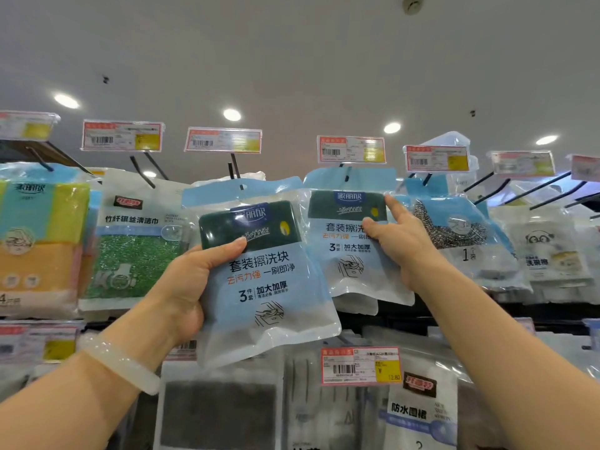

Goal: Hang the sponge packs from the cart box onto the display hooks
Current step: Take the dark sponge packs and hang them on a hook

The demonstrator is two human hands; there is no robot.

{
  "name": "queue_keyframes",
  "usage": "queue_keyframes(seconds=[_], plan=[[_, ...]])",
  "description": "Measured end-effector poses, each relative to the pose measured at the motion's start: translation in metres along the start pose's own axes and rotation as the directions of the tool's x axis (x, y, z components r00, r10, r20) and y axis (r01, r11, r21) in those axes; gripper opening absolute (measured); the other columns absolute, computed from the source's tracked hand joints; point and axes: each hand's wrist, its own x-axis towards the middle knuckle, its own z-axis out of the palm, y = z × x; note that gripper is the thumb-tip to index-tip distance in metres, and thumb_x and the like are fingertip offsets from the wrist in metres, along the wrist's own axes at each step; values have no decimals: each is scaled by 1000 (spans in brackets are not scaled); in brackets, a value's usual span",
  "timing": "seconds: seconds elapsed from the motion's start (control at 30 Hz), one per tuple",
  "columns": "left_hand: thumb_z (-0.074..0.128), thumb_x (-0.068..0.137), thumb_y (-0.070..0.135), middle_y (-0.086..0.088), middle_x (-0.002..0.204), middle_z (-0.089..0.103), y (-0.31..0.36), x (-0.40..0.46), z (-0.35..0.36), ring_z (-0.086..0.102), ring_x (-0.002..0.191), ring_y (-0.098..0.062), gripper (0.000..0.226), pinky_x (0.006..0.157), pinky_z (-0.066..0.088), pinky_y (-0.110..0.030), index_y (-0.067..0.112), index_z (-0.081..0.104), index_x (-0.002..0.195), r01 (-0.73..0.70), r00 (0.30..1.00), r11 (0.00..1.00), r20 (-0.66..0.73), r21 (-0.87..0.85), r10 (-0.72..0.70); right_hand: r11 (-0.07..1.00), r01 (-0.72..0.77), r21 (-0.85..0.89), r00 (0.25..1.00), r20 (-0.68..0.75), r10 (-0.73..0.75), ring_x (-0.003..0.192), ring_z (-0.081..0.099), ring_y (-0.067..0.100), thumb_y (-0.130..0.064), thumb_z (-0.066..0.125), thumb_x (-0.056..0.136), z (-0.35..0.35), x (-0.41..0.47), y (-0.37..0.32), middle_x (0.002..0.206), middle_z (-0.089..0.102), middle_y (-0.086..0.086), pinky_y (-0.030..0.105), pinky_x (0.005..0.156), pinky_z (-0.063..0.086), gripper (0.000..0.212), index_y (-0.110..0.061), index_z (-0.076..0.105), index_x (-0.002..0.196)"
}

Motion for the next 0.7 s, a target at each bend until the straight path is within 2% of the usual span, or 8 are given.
queue_keyframes(seconds=[0.17, 0.3, 0.37, 0.43, 0.53, 0.6, 0.7], plan=[[70, 58, 23, -17, 93, 74, -1, 2, 4, 72, 70, -31, 47, 54, 58, -42, 10, 67, 103, -1, 1000, 1000, 22, 0, 1, 999, -50, -14, 998, 44, 51, 102, 63, 29, -12, 57, 89, 6, -2, 3, 123, 60, 12, 47, 94, 50, 61, -27, 33, 143], [69, 59, 23, -17, 90, 74, -2, 2, 1, 72, 68, -30, 30, 56, 59, -44, 12, 72, 87, -4, 999, 1000, 53, -13, 5, 997, 72, -27, 997, 3, -72, 112, 58, 30, -23, 58, 85, 5, -10, 8, 128, 57, 10, 52, 99, 44, 62, -39, 33, 140], [67, 61, 23, -14, 83, 75, -2, 1, 0, 72, 64, -28, 17, 52, 58, -40, 14, 76, 72, -9, 997, 1000, 80, -13, 10, 993, 115, 13, 993, -6, -115, 114, 57, 30, -23, 59, 85, 2, -13, 8, 132, 54, 9, 52, 100, 44, 63, -40, 33, 139], [65, 62, 24, -11, 80, 76, -2, 1, -1, 72, 63, -26, 15, 49, 57, -37, 17, 77, 63, -19, 994, 1000, 105, -11, 20, 989, 133, 58, 991, -19, -132, 111, 59, 29, -20, 58, 86, 0, -13, 8, 135, 52, 10, 51, 97, 47, 63, -39, 32, 140], [63, 63, 25, -11, 81, 76, -1, 2, -2, 72, 65, -25, 16, 49, 57, -35, 18, 77, 63, -32, 992, 999, 119, -5, 33, 978, 197, 63, 980, -34, -195, 121, 53, 28, -22, 59, 85, -2, -17, 8, 139, 49, 3, 51, 100, 45, 64, -41, 32, 140], [63, 63, 26, -11, 81, 76, 0, 3, -4, 72, 64, -25, 18, 49, 57, -35, 17, 78, 65, -25, 992, 1000, 125, 6, 24, 967, 251, 51, 967, -45, -249, 120, 54, 25, -24, 59, 85, -2, -21, 10, 138, 49, -2, 50, 97, 48, 62, -43, 33, 138], [63, 63, 26, -11, 80, 76, 0, 5, -8, 72, 62, -25, 18, 48, 56, -35, 16, 77, 67, -28, 995, 999, 96, 21, 26, 971, 236, 33, 971, -48, -234, 124, 51, 26, -25, 58, 85, -1, -18, 13, 140, 47, 0, 51, 100, 45, 63, -41, 31, 140]])
